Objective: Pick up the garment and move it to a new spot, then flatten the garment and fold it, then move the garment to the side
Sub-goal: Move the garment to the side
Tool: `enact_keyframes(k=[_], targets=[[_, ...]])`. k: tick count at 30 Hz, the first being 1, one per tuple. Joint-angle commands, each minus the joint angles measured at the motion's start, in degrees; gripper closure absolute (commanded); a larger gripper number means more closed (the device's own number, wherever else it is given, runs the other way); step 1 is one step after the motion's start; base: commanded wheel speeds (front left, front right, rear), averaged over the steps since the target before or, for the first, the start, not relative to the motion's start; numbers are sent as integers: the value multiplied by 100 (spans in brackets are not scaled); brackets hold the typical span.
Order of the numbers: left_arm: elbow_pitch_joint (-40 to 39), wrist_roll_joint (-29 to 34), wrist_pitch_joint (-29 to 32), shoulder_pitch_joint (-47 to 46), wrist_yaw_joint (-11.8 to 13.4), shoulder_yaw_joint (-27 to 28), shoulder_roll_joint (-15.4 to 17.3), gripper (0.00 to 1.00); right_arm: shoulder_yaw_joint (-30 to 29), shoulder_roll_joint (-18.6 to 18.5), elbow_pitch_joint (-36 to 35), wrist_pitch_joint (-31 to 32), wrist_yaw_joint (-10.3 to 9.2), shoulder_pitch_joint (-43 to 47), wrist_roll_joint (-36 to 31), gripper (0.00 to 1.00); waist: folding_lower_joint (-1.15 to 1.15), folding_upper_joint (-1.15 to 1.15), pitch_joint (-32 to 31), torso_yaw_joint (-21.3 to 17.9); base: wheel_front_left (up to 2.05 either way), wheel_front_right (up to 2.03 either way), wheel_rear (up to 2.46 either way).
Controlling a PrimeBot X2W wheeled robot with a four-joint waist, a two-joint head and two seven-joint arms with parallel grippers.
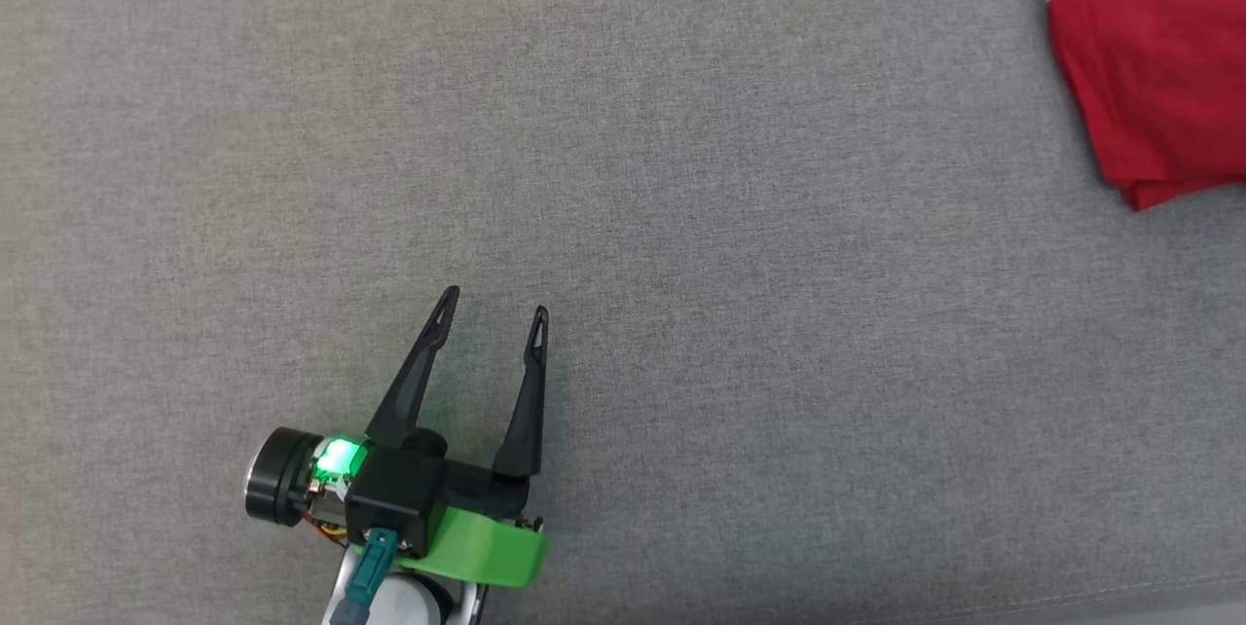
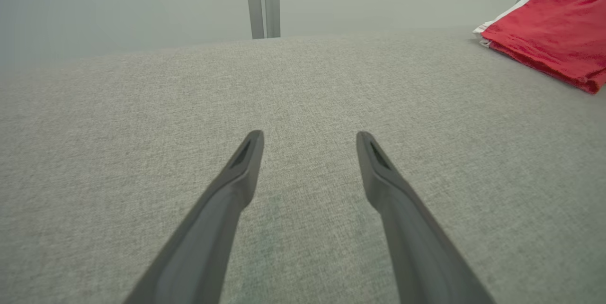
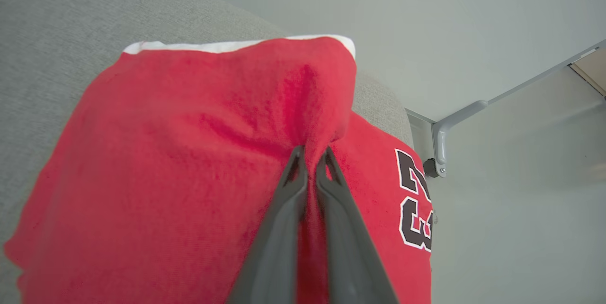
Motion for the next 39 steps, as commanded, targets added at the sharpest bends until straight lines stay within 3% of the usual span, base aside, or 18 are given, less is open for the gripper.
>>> enact_keyframes(k=[1, 7, 18, 19, 20, 25, 27, 30, 33, 36, 39], targets=[[-27, 26, -17, -133, -25, 19, 54, 0, -50, -77, 61, -81, -12, -101, -89, 100, -1, 0, 184, -14, 0, 0, 0], [-72, 94, -17, -191, -11, 52, 136, 0, -188, -353, 333, -406, -13, -265, -595, 100, -1, 0, 333, -12, 0, 0, 0], [-92, 137, -17, -354, -33, 10, 178, 0, -433, -523, 859, -764, -13, -616, -1050, 100, -1, 0, 554, -11, 0, 0, 0], [-88, 139, -17, -364, -33, 5, 181, 0, -444, -521, 903, -799, -13, -637, -1076, 75, -1, 0, 564, -8, 0, 0, 0], [-80, 138, -17, -369, -31, -1, 182, 0, -475, -493, 969, -860, -13, -685, -1111, 0, -1, 0, 575, -7, 0, 0, 0], [-38, 106, -17, -418, -54, -51, 158, 0, -770, -302, 1395, -1205, -14, -1082, -1854, 0, -1, 0, 555, 25, 0, 0, 0], [-29, 70, -17, -436, -55, -56, 145, 0, -1110, -75, 1561, -1328, -13, -1276, -2455, 0, -1, 0, 495, 46, 0, 0, 0], [12, -7, -17, -381, -5, -22, 119, 0, -1694, 638, 1567, -1397, -11, -1213, -3102, 0, -1, 0, 288, 76, 0, 0, 0], [66, -216, -17, -228, 62, 56, 53, 0, -2218, 1343, 1113, -1393, -13, -766, -3301, 0, -1, 0, -20, 109, 0, 0, 0], [128, -513, -17, -75, 135, 198, -28, 0, -2589, 2293, 449, -1392, -12, 10, -3219, 0, -1, 0, -430, 138, 0, 0, 0], [189, -683, -17, 47, 187, 357, -64, 0, -2683, 3006, -103, -1393, -13, 785, -3104, 0, -1, 0, -853, 188, 0, 0, 0]])
